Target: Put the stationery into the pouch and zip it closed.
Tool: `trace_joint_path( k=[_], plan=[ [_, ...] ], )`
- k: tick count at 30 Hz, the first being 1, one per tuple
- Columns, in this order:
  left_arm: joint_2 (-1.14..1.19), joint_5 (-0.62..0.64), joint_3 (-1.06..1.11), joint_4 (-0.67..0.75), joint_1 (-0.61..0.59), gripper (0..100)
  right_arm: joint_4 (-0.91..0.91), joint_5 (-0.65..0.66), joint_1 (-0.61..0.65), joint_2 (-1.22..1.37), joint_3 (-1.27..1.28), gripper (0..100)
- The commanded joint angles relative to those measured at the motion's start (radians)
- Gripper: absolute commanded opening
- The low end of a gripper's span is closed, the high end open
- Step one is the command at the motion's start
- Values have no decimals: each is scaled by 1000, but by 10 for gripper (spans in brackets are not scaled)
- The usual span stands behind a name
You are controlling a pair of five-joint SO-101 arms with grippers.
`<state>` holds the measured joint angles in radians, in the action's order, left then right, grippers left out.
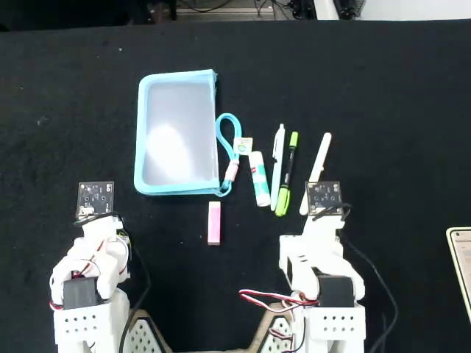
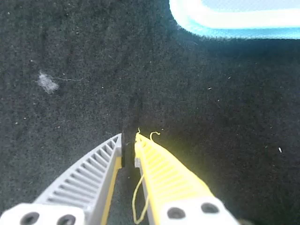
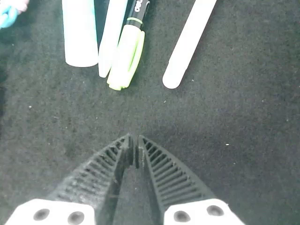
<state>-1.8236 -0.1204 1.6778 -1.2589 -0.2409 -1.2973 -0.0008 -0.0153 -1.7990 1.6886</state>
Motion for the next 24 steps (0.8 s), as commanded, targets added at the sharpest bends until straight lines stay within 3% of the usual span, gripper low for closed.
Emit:
trace_joint_path(
  k=[1, 19, 24],
  plan=[
    [-5, -8, 21, -3, 5, 59, -8, -6, -9, -96, -4, 12],
    [-5, -11, 21, 8, 7, 60, 6, -2, -8, -96, -4, 15],
    [-5, -14, 21, 204, 1, 62, 138, -2, -9, -96, -4, 15]
  ],
)
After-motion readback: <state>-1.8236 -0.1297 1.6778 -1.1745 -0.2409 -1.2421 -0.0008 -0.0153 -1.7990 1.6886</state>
